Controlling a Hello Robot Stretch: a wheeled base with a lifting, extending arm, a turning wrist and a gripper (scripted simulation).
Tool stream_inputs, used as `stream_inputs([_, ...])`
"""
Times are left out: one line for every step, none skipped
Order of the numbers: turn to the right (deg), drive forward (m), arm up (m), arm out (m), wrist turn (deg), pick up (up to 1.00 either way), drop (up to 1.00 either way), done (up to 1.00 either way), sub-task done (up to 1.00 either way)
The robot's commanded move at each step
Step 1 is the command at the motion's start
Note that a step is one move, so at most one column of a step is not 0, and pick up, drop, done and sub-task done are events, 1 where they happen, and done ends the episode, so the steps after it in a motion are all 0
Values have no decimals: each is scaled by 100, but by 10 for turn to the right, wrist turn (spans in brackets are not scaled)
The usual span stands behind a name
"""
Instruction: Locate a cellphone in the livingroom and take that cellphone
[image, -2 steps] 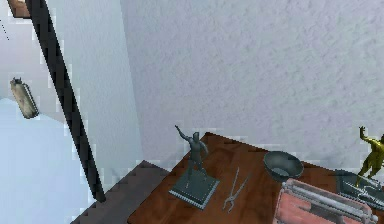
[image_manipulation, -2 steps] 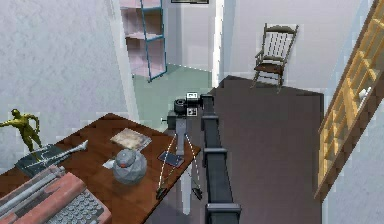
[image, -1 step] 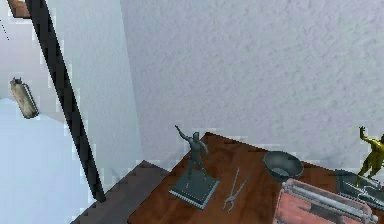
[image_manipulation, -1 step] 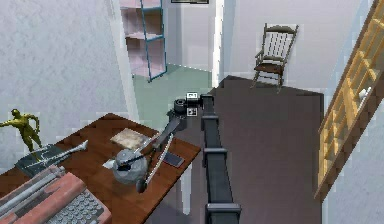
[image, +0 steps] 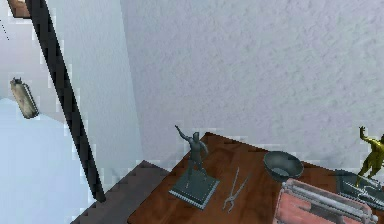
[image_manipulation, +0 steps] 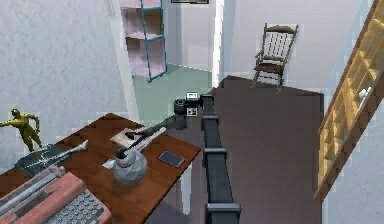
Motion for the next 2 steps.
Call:
stream_inputs([0,0,0,0,450,0,0,0,0])
stream_inputs([0,0,0,0,330,0,0,0,0])
